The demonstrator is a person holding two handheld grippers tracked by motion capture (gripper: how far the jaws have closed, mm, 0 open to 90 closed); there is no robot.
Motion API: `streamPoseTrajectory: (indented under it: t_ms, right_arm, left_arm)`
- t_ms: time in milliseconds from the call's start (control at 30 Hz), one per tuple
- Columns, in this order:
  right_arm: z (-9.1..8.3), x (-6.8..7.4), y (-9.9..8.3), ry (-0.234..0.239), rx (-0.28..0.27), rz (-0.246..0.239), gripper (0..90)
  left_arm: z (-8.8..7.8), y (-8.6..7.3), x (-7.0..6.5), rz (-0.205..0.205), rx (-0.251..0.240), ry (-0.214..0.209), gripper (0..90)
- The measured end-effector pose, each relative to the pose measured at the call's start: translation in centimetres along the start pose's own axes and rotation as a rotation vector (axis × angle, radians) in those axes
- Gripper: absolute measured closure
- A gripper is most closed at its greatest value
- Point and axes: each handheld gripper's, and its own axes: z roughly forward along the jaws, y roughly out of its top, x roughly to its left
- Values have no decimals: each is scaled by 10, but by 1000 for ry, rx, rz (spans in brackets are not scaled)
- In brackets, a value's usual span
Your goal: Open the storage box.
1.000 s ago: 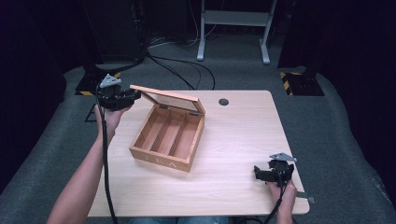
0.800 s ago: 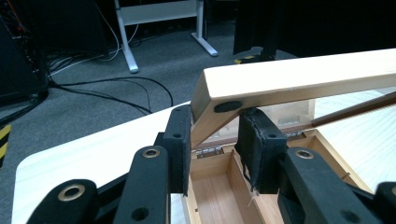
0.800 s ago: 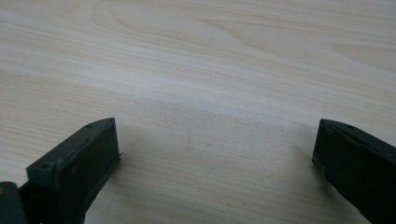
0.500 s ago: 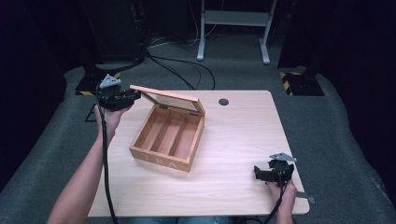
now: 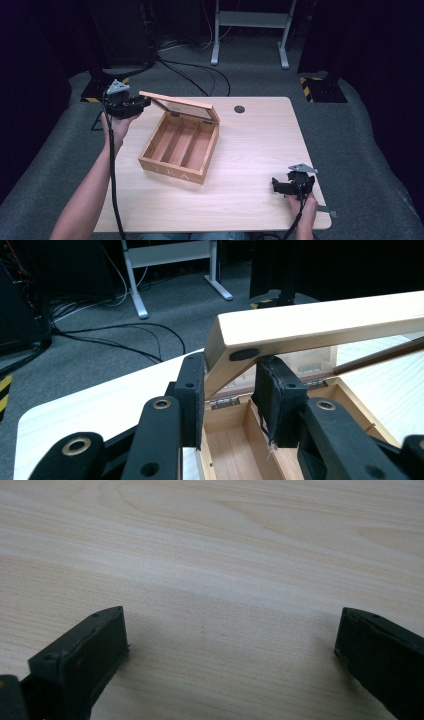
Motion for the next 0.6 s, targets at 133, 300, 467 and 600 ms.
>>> streamPoseTrajectory:
  t_ms: [133,300,467,600]
  right_arm:
    - [0,0,0,0,0,-2,0]
    - [0,0,0,0,1,1,0]
    - [0,0,0,1,0,-2,0]
    - [0,0,0,1,-1,-4,0]
  left_arm:
    - [0,0,0,-1,-1,-1,650]
    - [0,0,0,0,-1,-1,649]
    - [0,0,0,3,-1,0,649]
    - [0,0,0,4,2,-2,649]
